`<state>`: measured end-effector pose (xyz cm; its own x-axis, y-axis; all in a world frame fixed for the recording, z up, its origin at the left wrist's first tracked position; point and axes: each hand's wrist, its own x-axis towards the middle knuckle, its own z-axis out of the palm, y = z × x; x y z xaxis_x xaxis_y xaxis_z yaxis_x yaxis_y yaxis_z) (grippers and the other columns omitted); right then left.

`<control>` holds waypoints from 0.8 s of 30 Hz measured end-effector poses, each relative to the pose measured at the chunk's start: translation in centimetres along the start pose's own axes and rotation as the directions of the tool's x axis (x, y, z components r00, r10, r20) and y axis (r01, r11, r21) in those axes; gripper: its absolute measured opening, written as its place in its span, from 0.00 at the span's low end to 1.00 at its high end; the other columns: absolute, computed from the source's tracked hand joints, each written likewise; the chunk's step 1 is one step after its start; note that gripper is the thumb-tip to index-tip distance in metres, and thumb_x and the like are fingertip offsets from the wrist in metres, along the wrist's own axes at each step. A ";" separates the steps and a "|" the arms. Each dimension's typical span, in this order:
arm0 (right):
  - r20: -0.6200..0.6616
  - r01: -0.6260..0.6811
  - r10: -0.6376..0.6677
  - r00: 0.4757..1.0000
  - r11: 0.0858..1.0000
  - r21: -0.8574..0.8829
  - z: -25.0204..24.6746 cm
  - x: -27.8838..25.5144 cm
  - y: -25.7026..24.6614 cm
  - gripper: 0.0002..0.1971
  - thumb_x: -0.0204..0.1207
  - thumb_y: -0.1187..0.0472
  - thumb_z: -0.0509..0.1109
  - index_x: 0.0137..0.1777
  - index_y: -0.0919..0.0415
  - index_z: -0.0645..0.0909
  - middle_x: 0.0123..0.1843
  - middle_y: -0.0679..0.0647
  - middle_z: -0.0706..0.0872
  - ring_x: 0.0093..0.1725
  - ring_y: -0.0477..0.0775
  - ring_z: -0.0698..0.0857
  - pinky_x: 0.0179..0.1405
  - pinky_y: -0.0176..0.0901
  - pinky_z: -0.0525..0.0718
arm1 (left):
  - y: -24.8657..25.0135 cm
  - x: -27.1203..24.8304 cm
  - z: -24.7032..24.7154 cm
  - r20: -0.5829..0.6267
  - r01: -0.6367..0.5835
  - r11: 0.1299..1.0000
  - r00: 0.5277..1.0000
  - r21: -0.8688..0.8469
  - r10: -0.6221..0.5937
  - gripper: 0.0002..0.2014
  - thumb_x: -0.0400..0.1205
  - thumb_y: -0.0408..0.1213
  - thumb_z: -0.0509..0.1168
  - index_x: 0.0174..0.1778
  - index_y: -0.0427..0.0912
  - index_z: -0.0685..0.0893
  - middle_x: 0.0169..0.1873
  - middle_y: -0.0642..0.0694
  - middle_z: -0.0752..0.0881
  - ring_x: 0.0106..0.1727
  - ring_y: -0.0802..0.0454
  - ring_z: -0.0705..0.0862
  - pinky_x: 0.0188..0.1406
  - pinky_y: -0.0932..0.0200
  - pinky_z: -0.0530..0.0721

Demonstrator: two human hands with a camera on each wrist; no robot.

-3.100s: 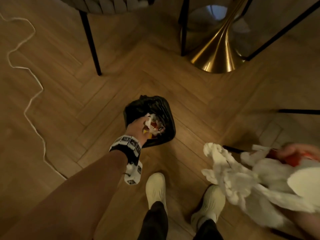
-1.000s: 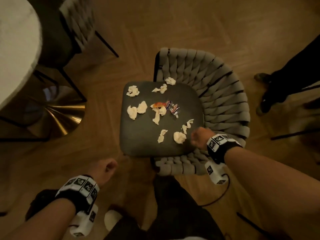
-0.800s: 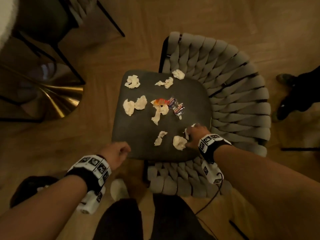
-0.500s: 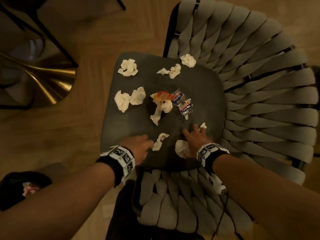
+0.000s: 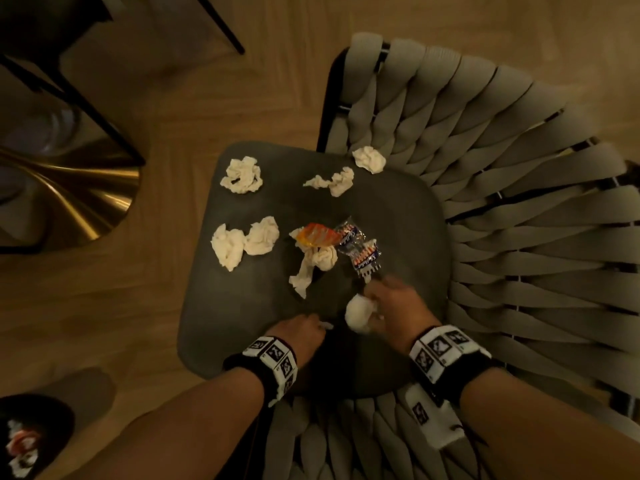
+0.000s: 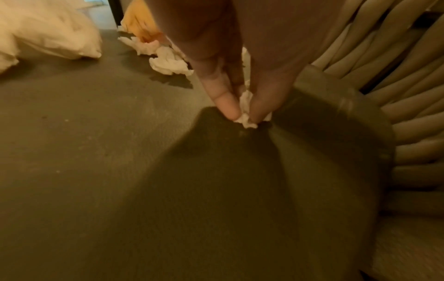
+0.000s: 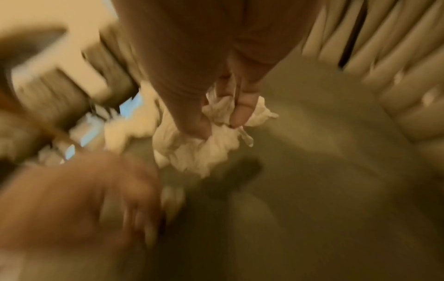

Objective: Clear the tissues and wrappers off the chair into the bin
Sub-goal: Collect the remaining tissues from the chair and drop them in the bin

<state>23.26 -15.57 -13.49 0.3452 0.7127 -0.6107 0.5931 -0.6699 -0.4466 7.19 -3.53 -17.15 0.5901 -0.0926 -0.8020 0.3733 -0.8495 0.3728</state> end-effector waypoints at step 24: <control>-0.132 0.018 -0.024 0.991 0.999 -0.048 -3.2 7.4 0.5 0.19 0.66 0.59 0.79 0.57 0.62 0.82 0.56 0.59 0.85 0.57 0.61 0.81 0.56 0.50 0.79 | -8.8 2.9 -7.1 -0.583 0.046 0.935 0.771 -0.351 -0.257 0.11 0.69 0.38 0.74 0.34 0.51 0.75 0.66 0.52 0.77 0.58 0.47 0.75 0.52 0.46 0.81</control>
<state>28.43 -9.96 -16.20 0.4242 0.7496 -0.5081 0.6330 -0.6467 -0.4255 10.72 7.34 -19.49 0.7761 0.4500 -0.4418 0.6279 -0.6162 0.4755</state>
